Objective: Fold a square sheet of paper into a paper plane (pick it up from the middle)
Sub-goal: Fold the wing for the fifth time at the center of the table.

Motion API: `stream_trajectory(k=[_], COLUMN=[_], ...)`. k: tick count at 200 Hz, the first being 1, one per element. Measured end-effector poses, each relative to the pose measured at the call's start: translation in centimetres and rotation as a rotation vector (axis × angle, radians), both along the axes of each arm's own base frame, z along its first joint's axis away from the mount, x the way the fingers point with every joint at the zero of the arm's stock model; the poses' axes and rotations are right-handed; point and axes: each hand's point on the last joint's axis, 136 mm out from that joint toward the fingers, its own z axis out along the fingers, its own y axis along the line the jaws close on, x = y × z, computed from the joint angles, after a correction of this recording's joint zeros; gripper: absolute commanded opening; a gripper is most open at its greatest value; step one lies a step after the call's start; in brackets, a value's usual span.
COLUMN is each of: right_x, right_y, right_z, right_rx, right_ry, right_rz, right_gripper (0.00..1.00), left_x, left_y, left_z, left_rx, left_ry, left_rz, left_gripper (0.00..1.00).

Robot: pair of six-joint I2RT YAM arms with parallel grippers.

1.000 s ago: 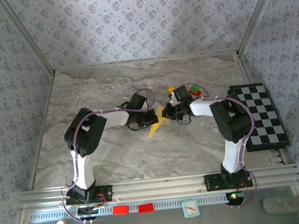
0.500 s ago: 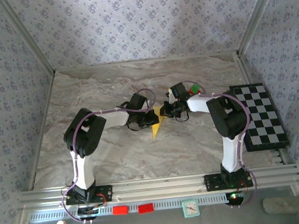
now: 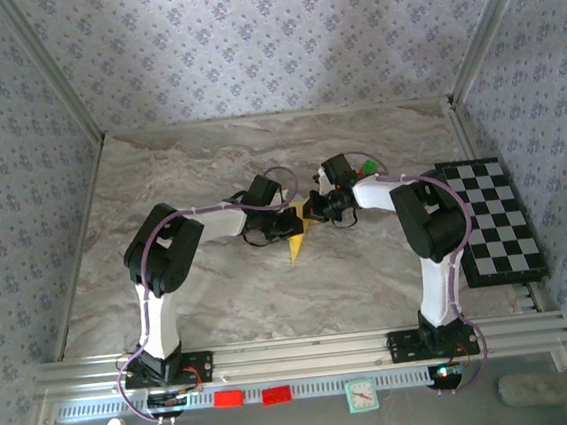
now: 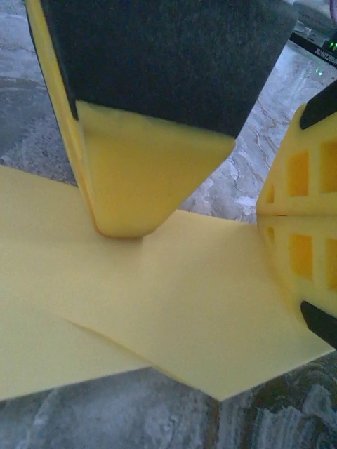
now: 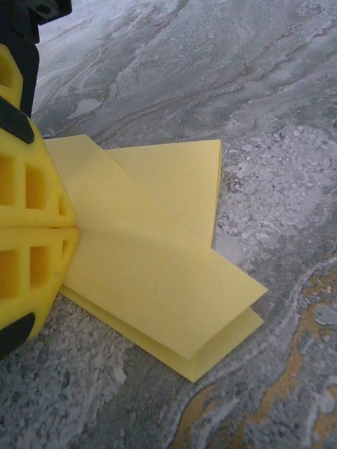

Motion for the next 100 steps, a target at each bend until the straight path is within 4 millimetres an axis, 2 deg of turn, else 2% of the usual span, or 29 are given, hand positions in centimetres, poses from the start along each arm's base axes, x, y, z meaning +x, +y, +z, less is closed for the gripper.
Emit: stream_trajectory(k=[30, 60, 100], right_x=[0.1, 0.2, 0.2], right_y=[0.1, 0.1, 0.0], right_z=[0.0, 0.0, -0.1], right_rx=[-0.002, -0.005, -0.012], right_ry=[0.005, 0.013, 0.026], right_rz=[0.000, -0.001, -0.004], right_gripper=[0.02, 0.01, 0.01], left_x=[0.1, -0.2, -0.3], left_y=[-0.1, 0.0, 0.1], left_z=[0.2, -0.8, -1.0], left_rx=[-0.001, 0.033, 0.042], left_ry=[-0.009, -0.007, -0.019], left_rz=[-0.005, -0.012, -0.018], left_gripper=[0.03, 0.02, 0.00])
